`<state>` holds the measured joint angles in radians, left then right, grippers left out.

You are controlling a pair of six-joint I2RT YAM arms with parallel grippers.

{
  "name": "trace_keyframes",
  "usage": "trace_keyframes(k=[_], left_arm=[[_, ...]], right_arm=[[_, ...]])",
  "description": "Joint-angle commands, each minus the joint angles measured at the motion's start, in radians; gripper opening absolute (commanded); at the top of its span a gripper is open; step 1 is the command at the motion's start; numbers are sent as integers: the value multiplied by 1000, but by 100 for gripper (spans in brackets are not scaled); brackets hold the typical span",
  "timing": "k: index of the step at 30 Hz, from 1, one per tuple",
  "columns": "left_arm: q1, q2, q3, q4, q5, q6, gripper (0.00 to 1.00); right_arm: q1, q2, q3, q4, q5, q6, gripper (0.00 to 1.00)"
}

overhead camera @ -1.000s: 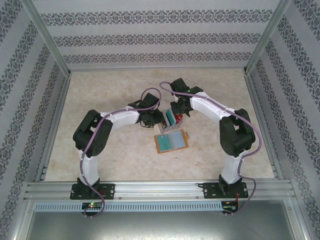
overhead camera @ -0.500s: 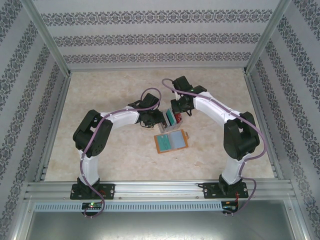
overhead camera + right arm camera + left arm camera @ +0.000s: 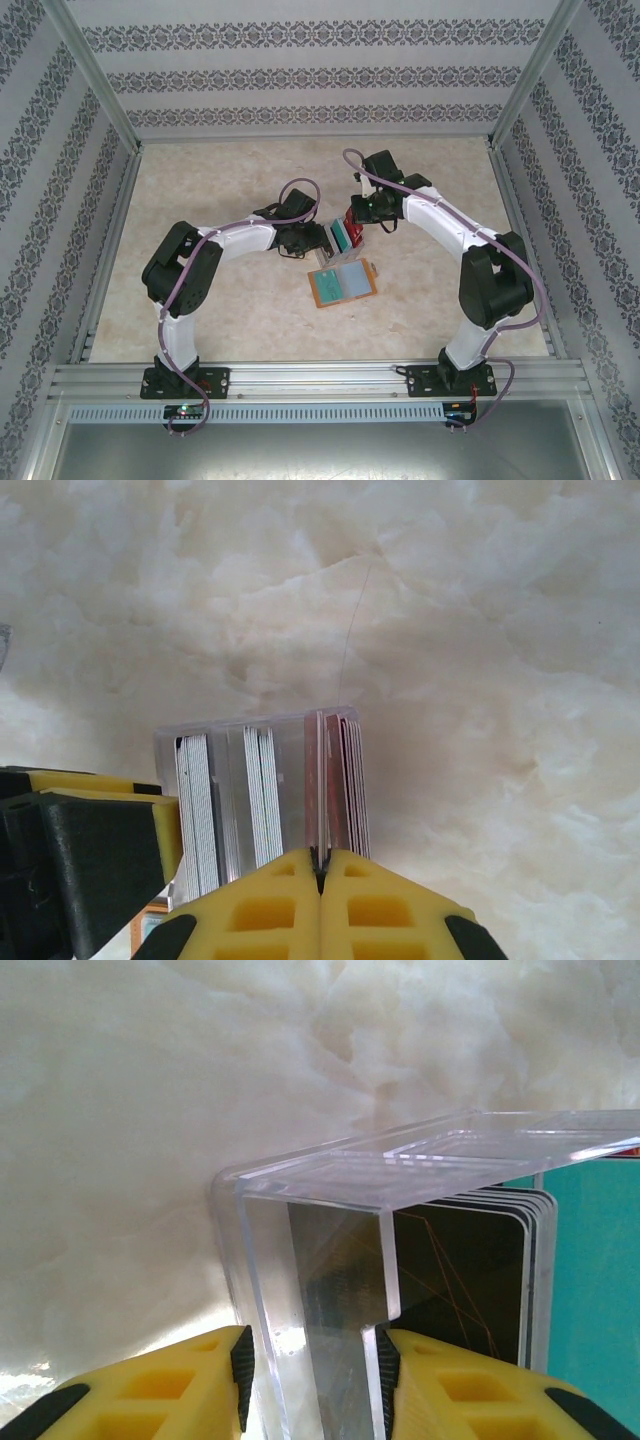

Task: Put the credit cards into the card holder
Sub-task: Pick up several credit cards from the storage box.

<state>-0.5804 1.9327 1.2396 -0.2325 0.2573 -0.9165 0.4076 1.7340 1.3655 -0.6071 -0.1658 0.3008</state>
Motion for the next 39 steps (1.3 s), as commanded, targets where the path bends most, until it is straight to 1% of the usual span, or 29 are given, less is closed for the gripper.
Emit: trace_keyframes(k=[1, 5, 7, 10, 12, 15, 17, 19, 23, 25, 27, 29, 31, 33, 34, 35, 36, 39], left_arm=[[8, -72, -41, 43, 4, 13, 45], [8, -130, -52, 40, -19, 23, 53], [12, -173, -58, 32, -39, 30, 58], [29, -240, -71, 64, -3, 32, 64], [54, -285, -98, 137, 66, 11, 69], [107, -337, -161, 345, 217, -80, 75], [140, -342, -183, 480, 310, -147, 77], [157, -330, -171, 567, 390, -197, 77], [158, -294, -121, 640, 474, -246, 78], [158, -286, -115, 697, 496, -279, 78], [158, -282, -103, 692, 508, -273, 78], [157, -280, -95, 689, 525, -265, 77], [156, -275, -101, 738, 545, -288, 77], [157, -267, -103, 797, 572, -314, 73], [156, -262, -103, 822, 581, -327, 69], [156, -261, -102, 829, 581, -335, 61], [156, -261, -104, 831, 578, -339, 55], [156, -261, -106, 860, 581, -355, 43]], right_arm=[[-14, -44, -28, 44, -74, 42, 1], [-27, -99, -43, 59, -95, 69, 0], [-37, -140, -69, 88, -128, 94, 0], [-55, -200, -114, 141, -198, 153, 0], [-69, -247, -155, 203, -246, 204, 0], [-83, -311, -216, 321, -327, 296, 0], [-92, -338, -241, 386, -376, 347, 0], [-96, -356, -255, 441, -419, 398, 0], [-97, -364, -266, 535, -500, 472, 0], [-98, -358, -273, 584, -542, 505, 0], [-97, -357, -287, 630, -556, 536, 0], [-97, -350, -290, 662, -576, 554, 0], [-95, -339, -289, 675, -591, 562, 0], [-98, -328, -289, 689, -603, 570, 0], [-97, -321, -291, 697, -611, 577, 0], [-98, -313, -291, 707, -621, 583, 0], [-98, -308, -291, 714, -630, 590, 0], [-99, -299, -303, 746, -632, 609, 0]])
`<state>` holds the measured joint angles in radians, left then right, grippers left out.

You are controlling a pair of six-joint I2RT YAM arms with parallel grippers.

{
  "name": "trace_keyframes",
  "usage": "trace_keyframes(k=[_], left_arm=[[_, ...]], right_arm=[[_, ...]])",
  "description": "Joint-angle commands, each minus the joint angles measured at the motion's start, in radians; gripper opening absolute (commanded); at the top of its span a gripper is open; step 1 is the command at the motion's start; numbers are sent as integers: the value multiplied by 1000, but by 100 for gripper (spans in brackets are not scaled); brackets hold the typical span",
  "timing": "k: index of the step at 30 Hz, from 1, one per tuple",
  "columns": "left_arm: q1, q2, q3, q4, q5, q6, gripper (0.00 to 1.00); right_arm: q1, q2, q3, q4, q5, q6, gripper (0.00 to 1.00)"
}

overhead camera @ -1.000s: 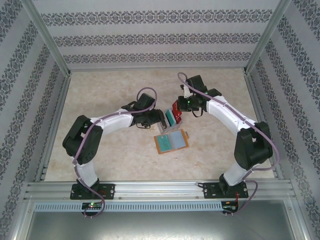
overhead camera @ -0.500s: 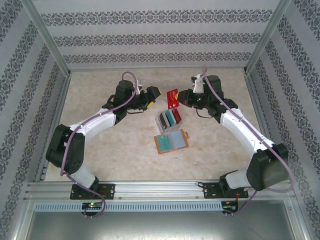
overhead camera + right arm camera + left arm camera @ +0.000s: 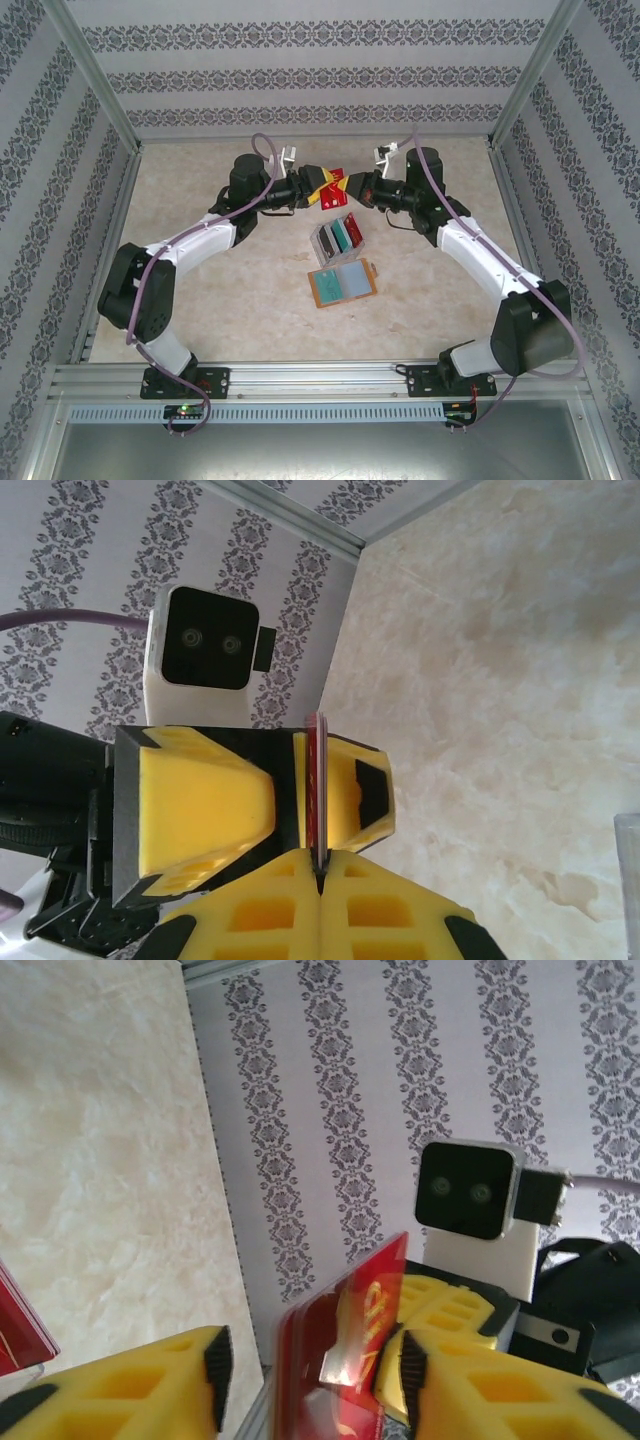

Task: Put the credit cards into the card holder
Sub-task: Pick up several credit cards from the storage box.

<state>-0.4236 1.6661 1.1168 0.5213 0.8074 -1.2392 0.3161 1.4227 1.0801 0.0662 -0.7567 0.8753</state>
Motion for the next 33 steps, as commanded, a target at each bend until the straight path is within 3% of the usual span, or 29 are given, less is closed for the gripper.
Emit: trace_keyframes(k=[1, 8, 11, 16, 29, 33], left_arm=[[0, 6, 16, 119, 31, -39, 40], [-1, -2, -7, 137, 3, -74, 8], [-1, -2, -16, 137, -17, -99, 4], [-1, 4, -27, 190, -26, -144, 3], [-7, 13, -26, 257, -8, -201, 10], [-9, 14, -18, 260, 7, -202, 11]], right_arm=[[-9, 17, -16, 69, -43, 31, 0], [-29, 21, -34, 75, -42, 40, 6], [-30, 13, -45, 99, -65, 42, 12], [-25, 11, -53, 133, -117, 49, 28], [-5, 73, -13, 167, -178, 65, 35], [-6, 83, -11, 152, -152, 64, 33]])
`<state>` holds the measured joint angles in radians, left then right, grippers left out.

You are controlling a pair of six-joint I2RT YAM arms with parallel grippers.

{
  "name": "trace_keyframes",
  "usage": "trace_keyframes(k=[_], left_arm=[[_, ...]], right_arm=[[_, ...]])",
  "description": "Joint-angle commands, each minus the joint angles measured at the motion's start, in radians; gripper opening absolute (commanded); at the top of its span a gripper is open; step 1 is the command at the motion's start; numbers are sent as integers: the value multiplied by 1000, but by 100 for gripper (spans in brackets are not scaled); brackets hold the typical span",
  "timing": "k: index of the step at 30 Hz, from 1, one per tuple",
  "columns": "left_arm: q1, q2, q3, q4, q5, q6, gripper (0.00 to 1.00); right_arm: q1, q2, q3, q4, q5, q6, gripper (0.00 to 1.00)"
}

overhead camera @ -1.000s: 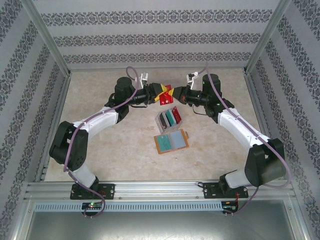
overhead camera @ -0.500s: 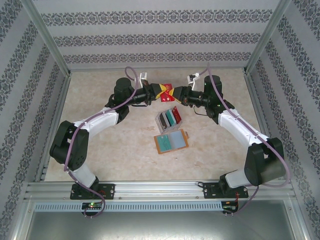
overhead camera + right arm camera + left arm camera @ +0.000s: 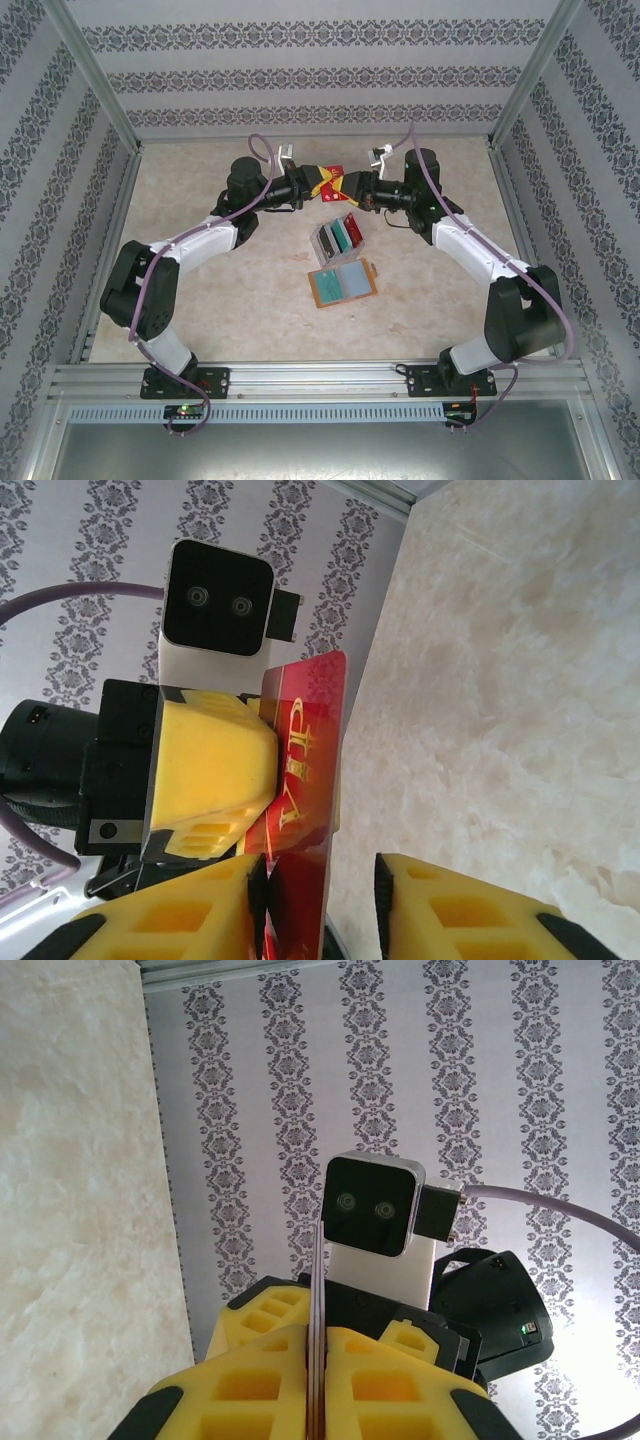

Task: Put the credit cards into the card holder
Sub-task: Pick up several credit cards from the storage box.

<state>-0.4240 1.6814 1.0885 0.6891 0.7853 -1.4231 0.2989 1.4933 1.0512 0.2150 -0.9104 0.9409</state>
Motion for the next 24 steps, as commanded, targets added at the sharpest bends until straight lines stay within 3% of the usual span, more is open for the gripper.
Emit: trace_keyframes(k=[1, 7, 13, 16, 24], left_arm=[[-9, -3, 8, 89, 27, -18, 11], [-9, -12, -1, 101, 16, -31, 22], [-9, -13, 2, 82, 16, -14, 23], [-10, -4, -6, 97, 11, -34, 23], [-8, -22, -62, 29, -94, -159, 11]], right_arm=[[9, 10, 10, -1, 25, -2, 31], [-31, -17, -42, -11, 101, 18, 22], [-44, -37, -56, -12, 94, 20, 20], [-44, -41, -59, -2, 94, 28, 15], [-50, -75, -63, -35, 136, 14, 6]])
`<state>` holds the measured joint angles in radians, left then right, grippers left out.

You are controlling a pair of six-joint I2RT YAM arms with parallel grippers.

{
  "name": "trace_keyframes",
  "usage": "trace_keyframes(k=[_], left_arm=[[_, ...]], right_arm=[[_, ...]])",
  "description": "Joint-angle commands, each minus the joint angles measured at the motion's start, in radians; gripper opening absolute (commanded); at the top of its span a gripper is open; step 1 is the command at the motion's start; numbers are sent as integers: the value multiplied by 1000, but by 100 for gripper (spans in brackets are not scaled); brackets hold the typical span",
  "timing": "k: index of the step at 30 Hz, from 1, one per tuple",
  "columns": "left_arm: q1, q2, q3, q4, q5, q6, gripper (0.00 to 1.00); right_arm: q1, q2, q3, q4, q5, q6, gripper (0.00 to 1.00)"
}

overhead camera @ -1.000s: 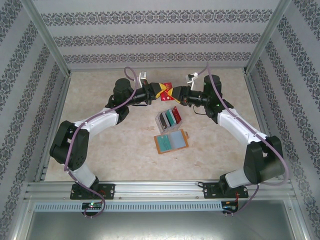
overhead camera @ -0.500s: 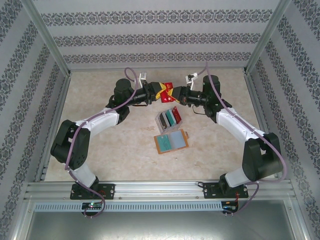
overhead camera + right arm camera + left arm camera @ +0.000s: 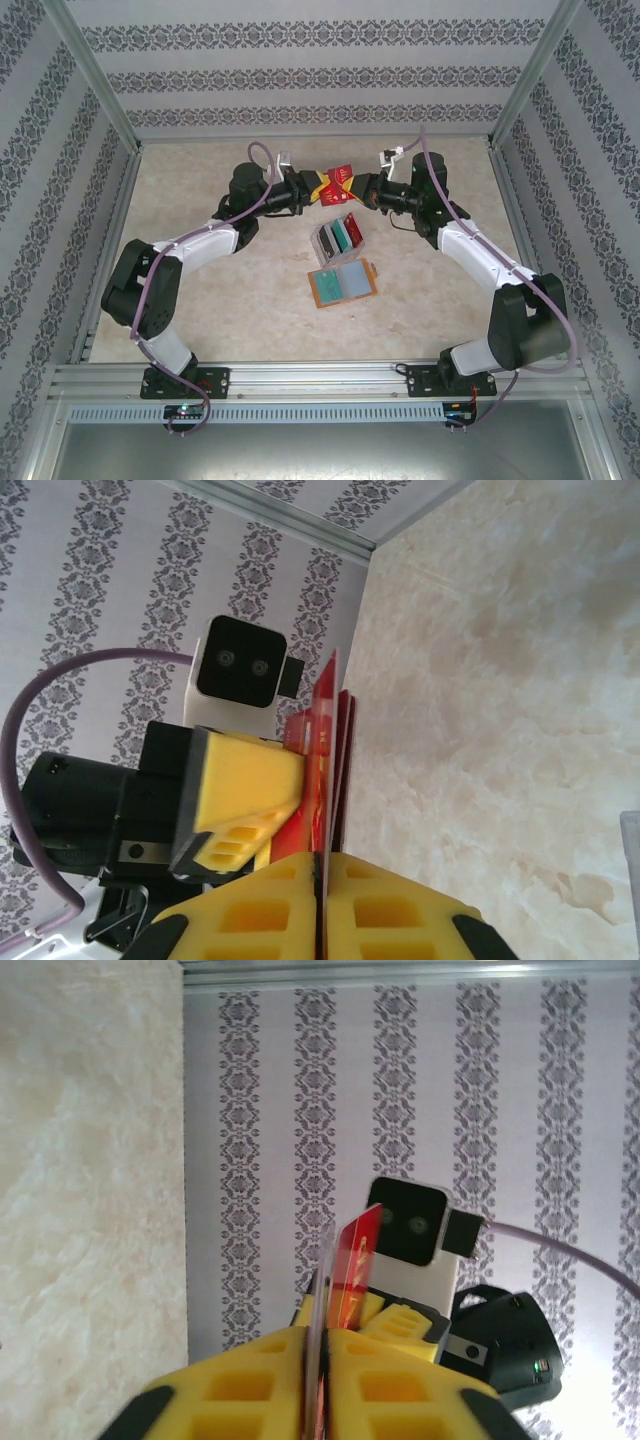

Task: Put the credit cards into the card holder
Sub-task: Pick up several credit cards from the storage box, then place the credit card in the storage box.

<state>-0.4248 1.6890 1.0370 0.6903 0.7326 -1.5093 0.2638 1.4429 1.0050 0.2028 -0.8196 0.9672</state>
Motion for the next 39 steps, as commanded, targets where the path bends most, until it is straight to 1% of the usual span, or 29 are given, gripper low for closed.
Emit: trace_keyframes(k=[1, 6, 8, 10, 15, 16, 19, 23, 25, 28, 31, 39], left_arm=[[-7, -35, -11, 13, -48, -85, 13], [-7, -48, -21, -46, -65, -120, 10], [-7, -48, -30, -41, -70, -144, 7], [-6, -51, -40, -33, -79, -160, 7], [-8, -64, -57, -118, -97, -191, 0], [-7, -65, -60, -137, -101, -196, 0], [-6, -62, -72, -183, -103, -209, 0], [-5, -55, -87, -190, -103, -218, 0], [-6, -50, -87, -202, -98, -216, 0], [-6, -51, -92, -227, -101, -213, 0], [-6, -49, -100, -232, -104, -209, 0], [-5, -55, -59, -381, -102, -77, 0]], right_arm=[[-14, -25, -18, -23, 47, -13, 6], [-20, -31, -34, -31, 79, -7, 3], [-22, -40, -43, -37, 102, -8, 3], [-25, -52, -50, -42, 124, -13, 3], [-35, -73, -48, -129, 181, -77, 3], [-38, -75, -46, -144, 186, -91, 3], [-40, -79, -41, -195, 216, -148, 3], [-39, -64, -17, -307, 270, -253, 3], [-35, -49, -15, -335, 292, -307, 3], [-20, -4, 16, -420, 333, -411, 3], [15, 47, 57, -503, 384, -510, 3], [118, 126, 105, -560, 555, -672, 3]])
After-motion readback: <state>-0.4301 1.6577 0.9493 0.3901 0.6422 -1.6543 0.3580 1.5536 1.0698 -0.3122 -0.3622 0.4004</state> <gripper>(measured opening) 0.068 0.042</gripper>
